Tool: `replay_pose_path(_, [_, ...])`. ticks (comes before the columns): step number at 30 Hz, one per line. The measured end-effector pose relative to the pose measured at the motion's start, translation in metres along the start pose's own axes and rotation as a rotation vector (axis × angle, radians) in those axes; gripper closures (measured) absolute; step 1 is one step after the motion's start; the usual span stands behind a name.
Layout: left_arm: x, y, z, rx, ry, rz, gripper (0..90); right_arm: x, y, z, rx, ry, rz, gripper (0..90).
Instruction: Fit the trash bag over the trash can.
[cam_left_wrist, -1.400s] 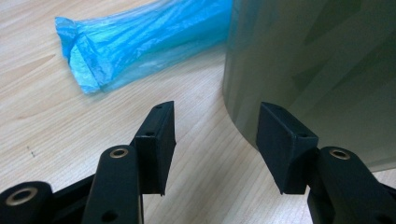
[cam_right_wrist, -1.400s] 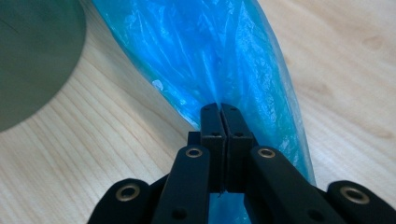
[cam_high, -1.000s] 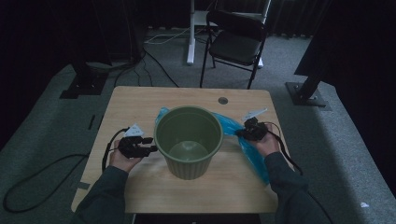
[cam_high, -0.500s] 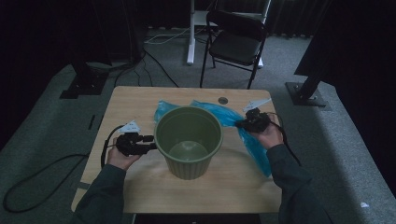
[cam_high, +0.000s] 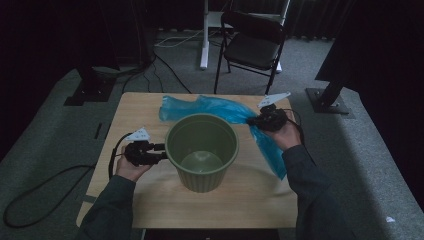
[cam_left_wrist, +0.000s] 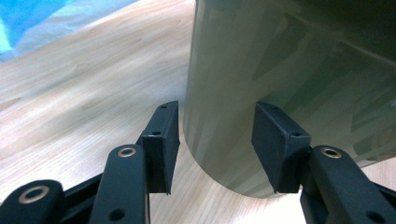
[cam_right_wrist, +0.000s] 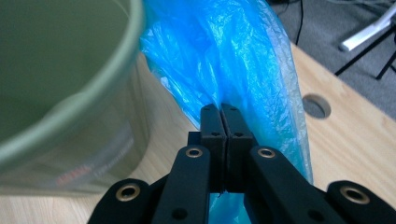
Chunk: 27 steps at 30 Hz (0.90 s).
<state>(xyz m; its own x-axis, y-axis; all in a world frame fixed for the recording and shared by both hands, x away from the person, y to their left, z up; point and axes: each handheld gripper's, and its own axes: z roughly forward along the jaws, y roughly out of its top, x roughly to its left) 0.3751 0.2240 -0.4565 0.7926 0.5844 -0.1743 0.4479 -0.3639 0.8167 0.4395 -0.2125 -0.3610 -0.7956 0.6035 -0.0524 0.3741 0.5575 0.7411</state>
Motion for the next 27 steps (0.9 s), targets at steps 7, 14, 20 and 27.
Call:
replay_pose_path(7, [0.001,0.000,0.001,0.019,-0.002,-0.026,51.3,0.009,0.021,-0.003,-0.017,0.008,-0.036,89.3])
replay_pose_path(14, [0.001,0.000,0.001,0.023,-0.006,-0.029,51.3,0.013,0.040,-0.011,-0.041,0.000,-0.062,89.3])
replay_pose_path(20, [0.001,0.000,0.002,0.026,-0.005,-0.030,51.4,0.018,0.055,-0.015,-0.070,0.010,-0.074,89.3])
replay_pose_path(27, [0.000,0.000,0.003,0.021,0.004,-0.032,52.1,0.029,0.072,-0.011,-0.094,0.035,-0.094,89.3])
